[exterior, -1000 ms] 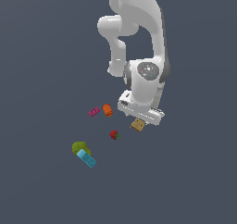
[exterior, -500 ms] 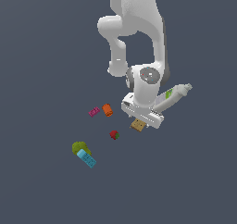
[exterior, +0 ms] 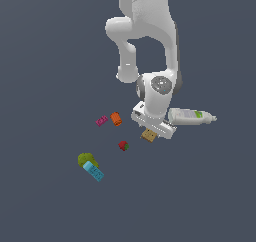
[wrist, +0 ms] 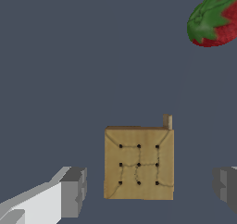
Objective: Pick up a designated object from a clutter of objects.
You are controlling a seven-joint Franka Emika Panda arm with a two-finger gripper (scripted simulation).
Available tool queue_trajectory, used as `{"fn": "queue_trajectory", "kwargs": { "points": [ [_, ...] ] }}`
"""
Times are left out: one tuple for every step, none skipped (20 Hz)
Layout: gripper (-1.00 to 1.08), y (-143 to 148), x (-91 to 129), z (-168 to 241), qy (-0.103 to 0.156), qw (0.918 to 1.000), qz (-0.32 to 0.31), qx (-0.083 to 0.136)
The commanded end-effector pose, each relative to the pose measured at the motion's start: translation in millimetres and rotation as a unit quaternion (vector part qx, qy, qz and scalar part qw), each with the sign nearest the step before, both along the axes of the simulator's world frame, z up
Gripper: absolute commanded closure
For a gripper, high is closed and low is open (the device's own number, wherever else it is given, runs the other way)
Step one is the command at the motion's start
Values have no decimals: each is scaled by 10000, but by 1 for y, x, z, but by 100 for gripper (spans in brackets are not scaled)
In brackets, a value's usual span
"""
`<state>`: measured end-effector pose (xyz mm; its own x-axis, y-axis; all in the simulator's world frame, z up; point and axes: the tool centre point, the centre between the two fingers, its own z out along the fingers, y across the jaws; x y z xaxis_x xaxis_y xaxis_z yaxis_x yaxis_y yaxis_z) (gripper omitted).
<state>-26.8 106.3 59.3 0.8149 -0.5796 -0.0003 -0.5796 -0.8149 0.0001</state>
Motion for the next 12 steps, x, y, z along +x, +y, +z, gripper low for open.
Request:
{"fn": "queue_trajectory", "kwargs": {
  "points": [
    [-92,0,0,-5,2,10000,-2,-1],
    [-92,0,-1,-8,2,10000,-2,-1],
    [-92,0,-1,-12,2,10000,-5,-1],
    [-92,0,-1,-17,2,10000,-5,-1],
    [-92,0,-1,-21,1,10000,-8,-1],
    [-92,0,-1,-27,1,10000,-8,-1],
    [-92,0,-1,-31,0,10000,-11,-1],
    [-92,0,-1,-36,0,10000,-11,-1],
    [-92,0,-1,-39,-1,10000,-14,-1],
    [-92,0,-1,-42,-1,10000,-14,-1],
    [-92,0,-1,-44,-1,10000,-16,-1],
    [-92,0,-1,-46,-1,10000,-16,-1]
  ]
}}
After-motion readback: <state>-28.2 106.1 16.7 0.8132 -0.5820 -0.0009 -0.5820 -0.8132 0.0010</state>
